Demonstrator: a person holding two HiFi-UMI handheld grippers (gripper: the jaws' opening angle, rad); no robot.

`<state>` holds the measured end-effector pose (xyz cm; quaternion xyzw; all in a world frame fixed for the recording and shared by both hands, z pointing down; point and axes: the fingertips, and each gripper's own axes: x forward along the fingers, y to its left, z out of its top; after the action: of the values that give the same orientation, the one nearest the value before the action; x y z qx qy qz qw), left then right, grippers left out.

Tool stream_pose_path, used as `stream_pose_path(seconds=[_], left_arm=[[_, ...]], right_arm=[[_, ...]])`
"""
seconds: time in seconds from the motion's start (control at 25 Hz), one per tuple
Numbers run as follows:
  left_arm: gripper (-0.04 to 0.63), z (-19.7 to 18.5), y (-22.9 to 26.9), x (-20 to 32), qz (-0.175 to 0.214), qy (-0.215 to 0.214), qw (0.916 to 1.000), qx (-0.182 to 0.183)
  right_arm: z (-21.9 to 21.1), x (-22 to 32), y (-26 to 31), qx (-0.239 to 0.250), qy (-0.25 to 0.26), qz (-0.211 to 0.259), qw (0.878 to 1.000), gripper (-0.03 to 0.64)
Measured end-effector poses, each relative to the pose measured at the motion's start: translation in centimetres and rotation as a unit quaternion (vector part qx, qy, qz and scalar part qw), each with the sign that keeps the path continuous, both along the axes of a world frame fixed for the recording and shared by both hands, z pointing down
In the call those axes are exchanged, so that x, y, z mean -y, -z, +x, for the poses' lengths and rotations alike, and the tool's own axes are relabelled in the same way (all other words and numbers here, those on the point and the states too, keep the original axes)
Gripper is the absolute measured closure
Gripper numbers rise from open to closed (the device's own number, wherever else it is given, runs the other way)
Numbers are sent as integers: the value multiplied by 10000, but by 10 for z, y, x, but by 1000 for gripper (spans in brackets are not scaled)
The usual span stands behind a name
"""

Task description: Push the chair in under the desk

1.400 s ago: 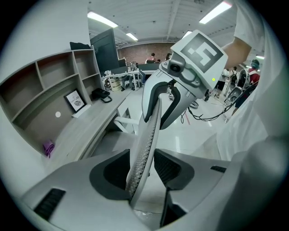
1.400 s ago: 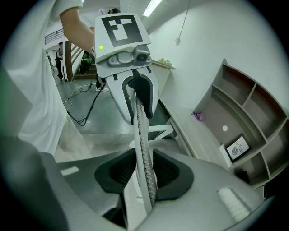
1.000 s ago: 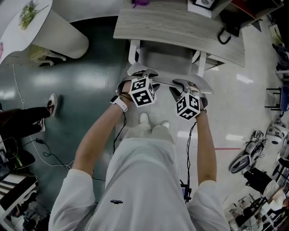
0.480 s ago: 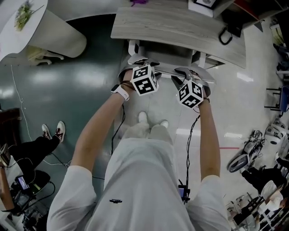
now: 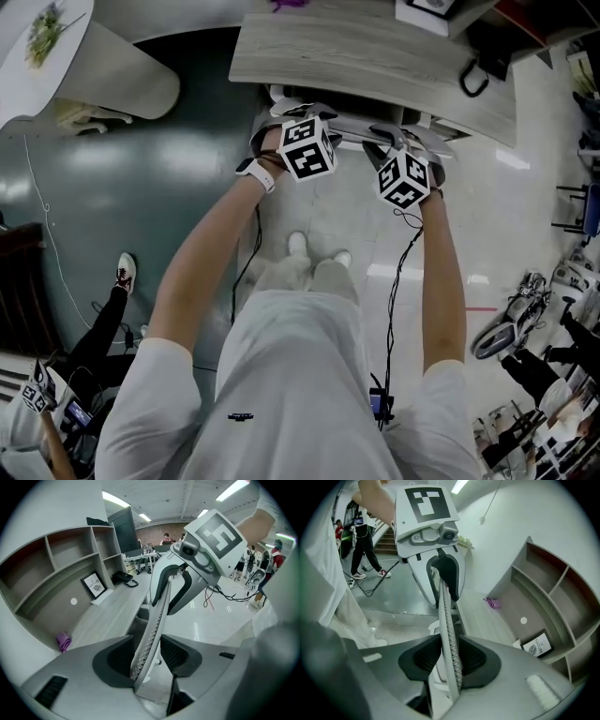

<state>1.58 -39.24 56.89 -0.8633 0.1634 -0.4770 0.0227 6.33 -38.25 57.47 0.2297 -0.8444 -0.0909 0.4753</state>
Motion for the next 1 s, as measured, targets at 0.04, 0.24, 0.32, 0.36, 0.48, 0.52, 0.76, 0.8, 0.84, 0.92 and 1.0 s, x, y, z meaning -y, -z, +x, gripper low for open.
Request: stream_pose_path(seconds=[0.04, 0.24, 0.32, 0.36, 0.48, 0.52, 0.76, 0.8, 0.84, 0.92, 1.0], left_arm=[[417, 0, 0, 4, 31, 3, 10000, 0], [414, 2, 3, 17, -84, 23, 9999, 50], [414, 2, 3, 18, -80, 15, 9999, 59], [414, 2, 3, 17, -48, 12, 10000, 57], [414, 1, 2, 16, 17, 25, 10000, 53], [413, 1, 2, 16, 17, 31, 10000, 56], [405, 2, 0, 14, 86, 80, 9999, 7], [405, 1, 1, 13, 174, 68, 9998, 1], [407, 0, 1, 12, 266, 71, 9996, -1], [403, -2, 4, 9, 420, 182, 9989, -41], [403, -5, 11, 5, 588, 456, 9970, -231]], right_arm=[[0, 4, 0, -15, 2, 14, 10000, 488], [2, 17, 1, -83, 56, -42, 9999, 488], [2, 17, 1, -110, 94, 70, 9999, 492], [2, 16, 1, -127, 99, 142, 9998, 492], [1, 16, 0, -185, 83, 259, 9995, 492], [2, 16, -1, -202, 70, 271, 9994, 492], [1, 14, -1, -174, -172, 336, 9991, 471], [0, 13, 2, -105, -246, 312, 9992, 463], [-2, 11, 5, -24, -312, 282, 9991, 459], [-6, 7, 13, 96, -389, 313, 9987, 445], [-8, 3, 22, 150, -391, 418, 9982, 445]])
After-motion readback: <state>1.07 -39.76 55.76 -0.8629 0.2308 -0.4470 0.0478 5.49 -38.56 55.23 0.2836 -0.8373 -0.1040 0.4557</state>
